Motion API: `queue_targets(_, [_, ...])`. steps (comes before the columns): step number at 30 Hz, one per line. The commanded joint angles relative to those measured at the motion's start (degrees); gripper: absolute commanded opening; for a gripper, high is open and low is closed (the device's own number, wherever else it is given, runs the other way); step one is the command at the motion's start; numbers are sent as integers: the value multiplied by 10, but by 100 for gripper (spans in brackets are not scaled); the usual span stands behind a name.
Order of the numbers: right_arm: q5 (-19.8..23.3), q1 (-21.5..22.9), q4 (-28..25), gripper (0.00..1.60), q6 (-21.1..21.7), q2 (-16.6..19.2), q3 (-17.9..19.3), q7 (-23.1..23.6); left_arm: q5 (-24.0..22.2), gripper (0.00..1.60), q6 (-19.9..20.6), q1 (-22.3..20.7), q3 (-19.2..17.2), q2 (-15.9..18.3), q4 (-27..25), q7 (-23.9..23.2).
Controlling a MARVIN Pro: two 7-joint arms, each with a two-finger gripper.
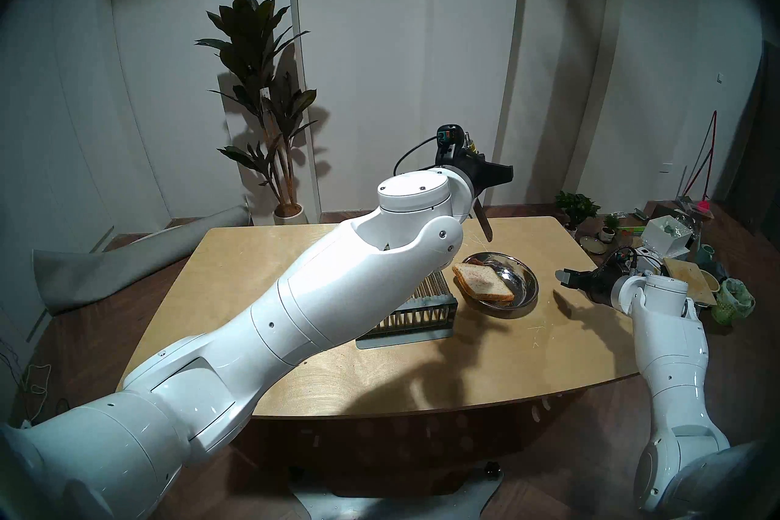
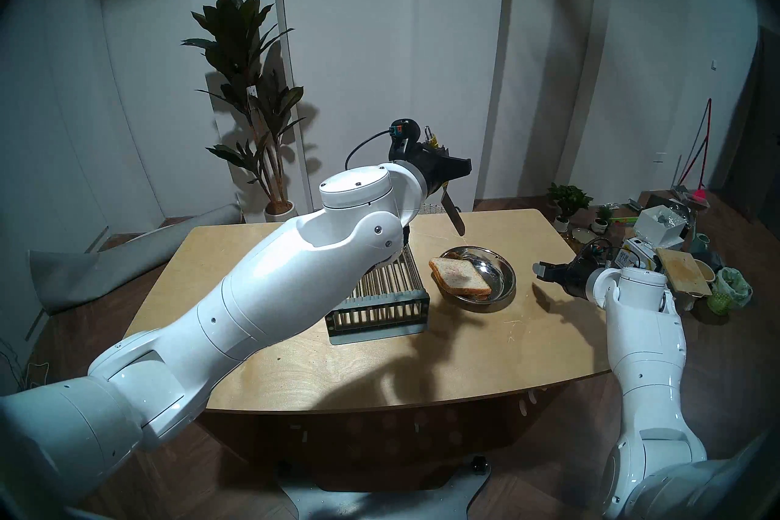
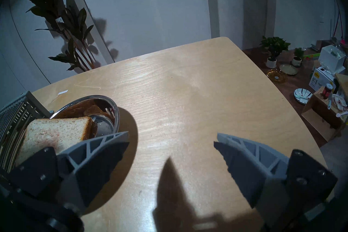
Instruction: Spread jam over the slice of bread with the knife
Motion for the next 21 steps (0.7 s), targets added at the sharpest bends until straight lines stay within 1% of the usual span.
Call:
queue_targets(1, [-2,3,-16,160,-11,-5,-1,-8,2,0,-43,16,-10,-12,10,-5])
queue_targets(6, [0,1,-28,160,-8,-13,-3,-12,5,0,-73,30,-5,-25,43,-10])
queue_targets(8, [1,0,-31,160,-8,-14,-3,-13,7,0,-77,30,-3,-27,49,-13])
queue_targets(13, [-6,-4,-39,160,-11,-20,-9,-28,0,0,-97,35,-2,-43,92,-29])
queue_targets(17, [-15,-1,-33,160,-20,-20,-14,-40,-12,0,-106,40,-5,-52,103,-48])
queue_targets(21, [-21,4,-24,160,-25,-20,-19,-45,-30,0,-124,48,-13,-59,108,-70])
